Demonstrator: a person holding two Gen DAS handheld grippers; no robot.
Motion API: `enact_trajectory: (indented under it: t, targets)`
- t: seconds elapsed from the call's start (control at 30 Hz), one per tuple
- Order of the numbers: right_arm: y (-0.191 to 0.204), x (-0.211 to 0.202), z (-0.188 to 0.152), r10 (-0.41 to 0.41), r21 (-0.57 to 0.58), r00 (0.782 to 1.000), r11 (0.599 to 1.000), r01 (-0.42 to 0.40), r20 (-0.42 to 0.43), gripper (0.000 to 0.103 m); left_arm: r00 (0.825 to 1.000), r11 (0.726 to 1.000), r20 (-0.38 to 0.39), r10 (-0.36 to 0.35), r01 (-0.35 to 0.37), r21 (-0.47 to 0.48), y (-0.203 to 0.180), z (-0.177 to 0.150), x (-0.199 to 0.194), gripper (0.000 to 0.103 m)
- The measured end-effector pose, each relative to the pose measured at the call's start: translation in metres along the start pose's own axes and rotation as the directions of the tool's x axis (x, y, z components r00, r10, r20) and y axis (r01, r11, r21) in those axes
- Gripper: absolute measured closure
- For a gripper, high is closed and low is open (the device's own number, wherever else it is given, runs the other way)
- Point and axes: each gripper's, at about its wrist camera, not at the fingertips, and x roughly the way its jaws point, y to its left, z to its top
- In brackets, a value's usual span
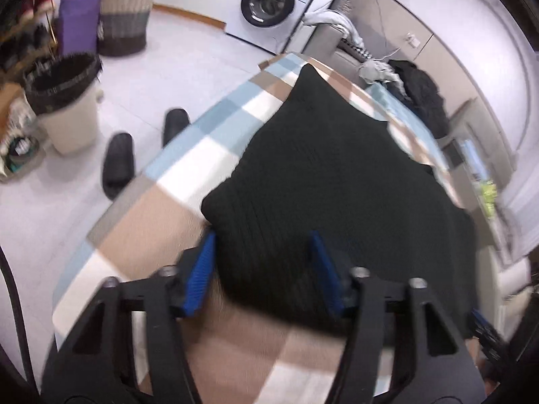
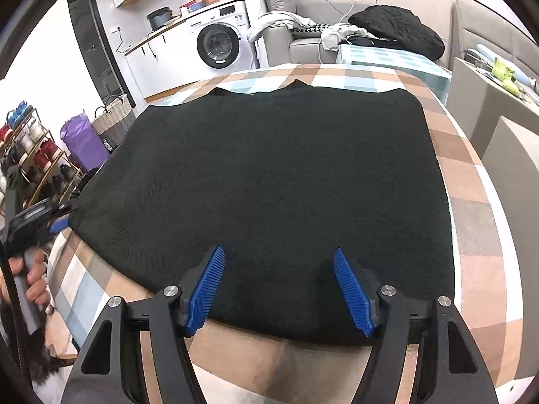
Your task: Fold small clothes
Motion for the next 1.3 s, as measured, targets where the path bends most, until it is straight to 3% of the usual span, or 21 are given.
enact_trajectory:
  t: [0.07, 0.23, 0.5, 0.63, 0.73, 0.83, 0.9, 1.03, 1.17, 1.27, 1.3]
  targets:
    - [0.003, 0.002, 0.0, -0.002, 0.001, 1.0, 1.0, 0.002, -0.002, 0.034, 1.0, 0.999, 0.005, 0.014, -0.014, 0.03, -0.008, 0.003, 0.009, 0.084]
    - [0.002, -0.002, 0.001, -0.018, 0.007, 1.0, 1.0, 0.018, 0.01, 0.034, 0.997, 0.998, 0.072, 0.03, -0.034, 0.055, -0.013, 0.004, -0.002, 0.095]
    - [-0.006, 0.0, 0.005, -0.025, 0.045, 1.0, 0.999, 0.025, 0.013, 0.034, 0.997, 0.997, 0.079, 0.022, -0.027, 0.072, -0.002, 0.004, -0.023, 0.096]
    - [-0.004, 0.001, 0.006, -0.021, 0.044, 1.0, 0.999, 0.02, 0.011, 0.034, 0.993, 0.992, 0.119, 0.004, -0.019, 0.122, -0.019, 0.007, -0.041, 0.097]
    - [-0.005, -0.001, 0.005, -0.021, 0.046, 1.0, 0.999, 0.02, 0.015, 0.034, 0.986, 0.976, 0.16, -0.042, 0.006, 0.22, -0.047, 0.014, -0.056, 0.097]
    - [-0.007, -0.006, 0.003, -0.028, 0.061, 0.999, 0.998, 0.026, 0.03, 0.034, 0.975, 0.936, 0.179, -0.128, 0.059, 0.348, -0.089, 0.018, -0.07, 0.097]
    - [-0.01, -0.01, 0.002, -0.03, 0.074, 0.999, 0.997, 0.027, 0.04, 0.034, 0.965, 0.894, 0.162, -0.206, 0.119, 0.431, -0.124, 0.014, -0.077, 0.097]
    - [-0.013, -0.02, -0.002, -0.036, 0.101, 0.998, 0.994, 0.03, 0.06, 0.034, 0.932, 0.776, 0.078, -0.354, 0.247, 0.58, -0.192, -0.008, -0.077, 0.098]
    - [-0.022, -0.028, -0.006, -0.059, 0.135, 0.996, 0.99, 0.049, 0.069, 0.034, 0.899, 0.67, -0.111, -0.423, 0.393, 0.629, -0.25, -0.048, -0.053, 0.097]
    - [-0.029, -0.032, -0.009, -0.079, 0.158, 0.995, 0.985, 0.068, 0.064, 0.033, 0.87, 0.627, -0.281, -0.405, 0.488, 0.607, -0.267, -0.077, -0.031, 0.096]
    - [-0.03, -0.033, -0.01, -0.083, 0.163, 0.995, 0.984, 0.072, 0.062, 0.033, 0.868, 0.63, -0.319, -0.382, 0.496, 0.598, -0.267, -0.084, -0.026, 0.093]
